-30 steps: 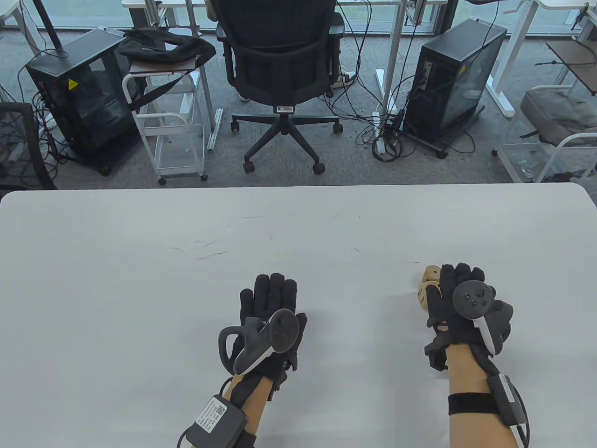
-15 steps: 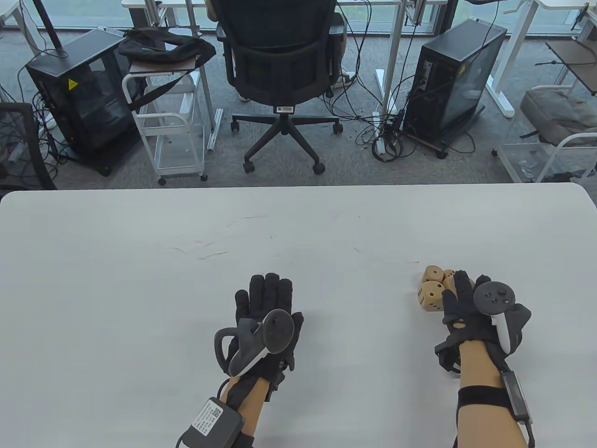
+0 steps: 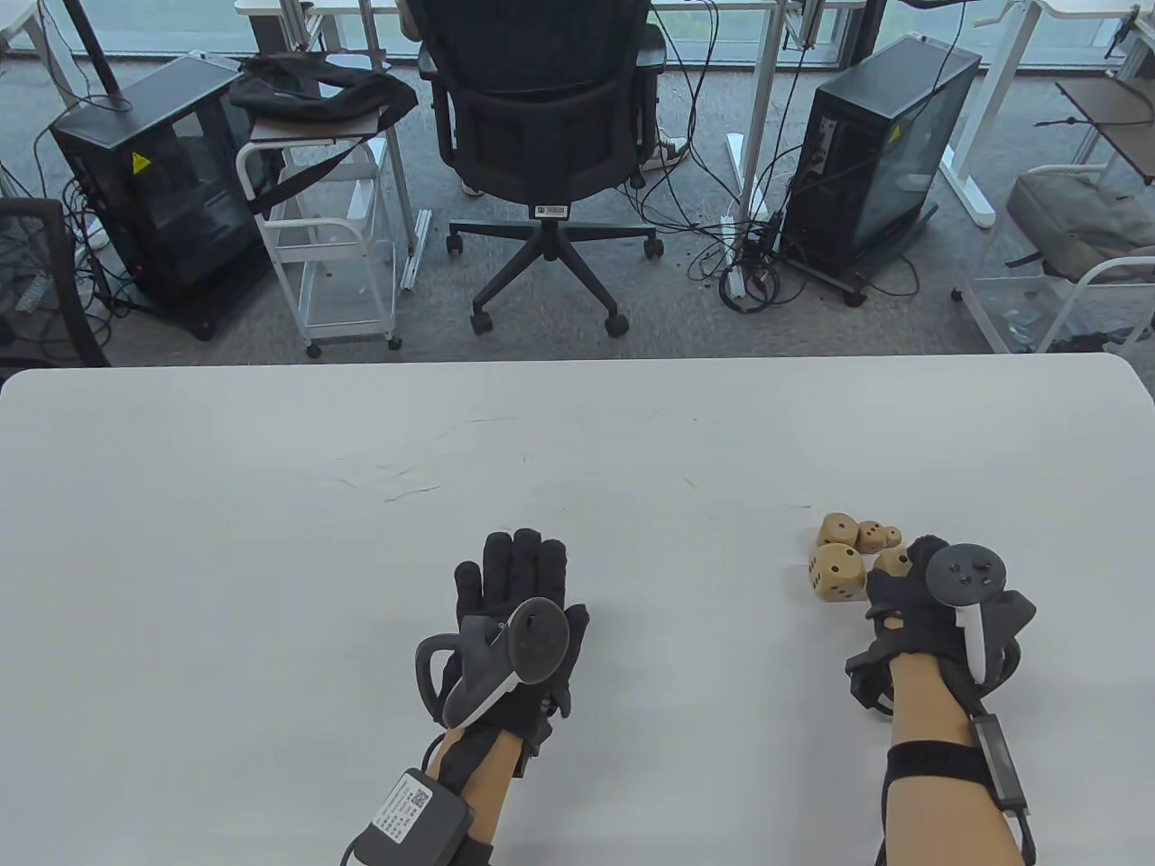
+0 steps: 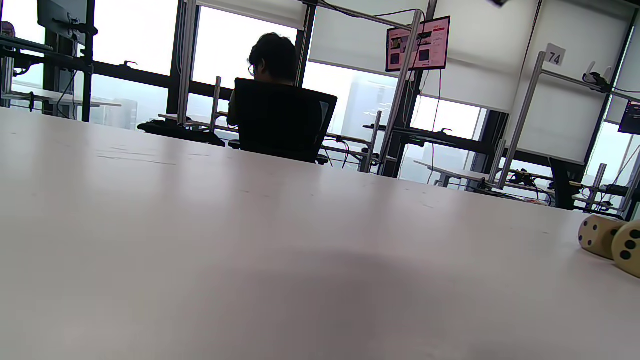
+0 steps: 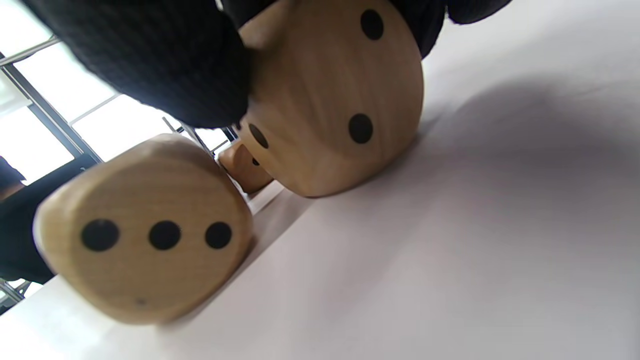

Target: Stack dice by size with corresponding numbers facing up

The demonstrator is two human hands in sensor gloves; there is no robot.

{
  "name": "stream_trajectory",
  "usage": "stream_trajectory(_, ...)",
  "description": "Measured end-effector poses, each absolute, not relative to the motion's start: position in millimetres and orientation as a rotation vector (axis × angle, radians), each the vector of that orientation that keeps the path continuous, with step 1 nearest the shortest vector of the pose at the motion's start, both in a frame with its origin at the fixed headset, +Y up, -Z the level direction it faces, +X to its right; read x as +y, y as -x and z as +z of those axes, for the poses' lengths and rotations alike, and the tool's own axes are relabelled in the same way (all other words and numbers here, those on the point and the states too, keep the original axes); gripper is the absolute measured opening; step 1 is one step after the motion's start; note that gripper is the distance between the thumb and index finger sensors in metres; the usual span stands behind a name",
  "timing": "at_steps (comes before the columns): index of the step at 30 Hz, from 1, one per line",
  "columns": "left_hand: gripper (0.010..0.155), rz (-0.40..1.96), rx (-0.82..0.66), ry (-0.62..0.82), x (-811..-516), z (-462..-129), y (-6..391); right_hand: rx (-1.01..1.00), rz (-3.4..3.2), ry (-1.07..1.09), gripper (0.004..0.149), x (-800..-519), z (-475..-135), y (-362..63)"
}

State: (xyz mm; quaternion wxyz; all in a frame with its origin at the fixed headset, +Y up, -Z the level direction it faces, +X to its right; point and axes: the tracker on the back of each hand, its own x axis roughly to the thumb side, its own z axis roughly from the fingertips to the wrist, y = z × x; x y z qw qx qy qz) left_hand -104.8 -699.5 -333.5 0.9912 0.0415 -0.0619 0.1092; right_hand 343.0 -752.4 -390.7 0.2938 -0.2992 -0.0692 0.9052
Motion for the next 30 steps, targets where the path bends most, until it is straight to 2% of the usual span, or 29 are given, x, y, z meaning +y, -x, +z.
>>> stream_trajectory(4, 0.067, 0.229, -0.124, -0.089, -699, -333, 105, -0.262, 2.418, 0.795, 0.084, -748, -386, -345)
stream_trajectory(8, 0.068, 0.215, -0.136, -0.096, -698, -331, 101, -0.442, 2.409, 0.656, 0.087, -724, -380, -334)
stream_trajectory(12, 0.069, 0.213, -0.144, -0.099, -697, -331, 100, -0.557, 2.395, 0.251, 0.089, -696, -375, -297)
stream_trajectory(17, 0.071, 0.209, -0.153, -0.099, -699, -330, 97, -0.511, 2.367, -0.13, 0.089, -680, -368, -239)
stream_trajectory(21, 0.076, 0.226, -0.192, -0.093, -700, -328, 92, -0.347, 2.262, -0.383, 0.09, -680, -364, -207)
stream_trajectory(30, 0.088, 0.453, -0.421, -0.014, -708, -331, 86, -0.041, 2.218, -0.714, 0.09, -686, -355, -159)
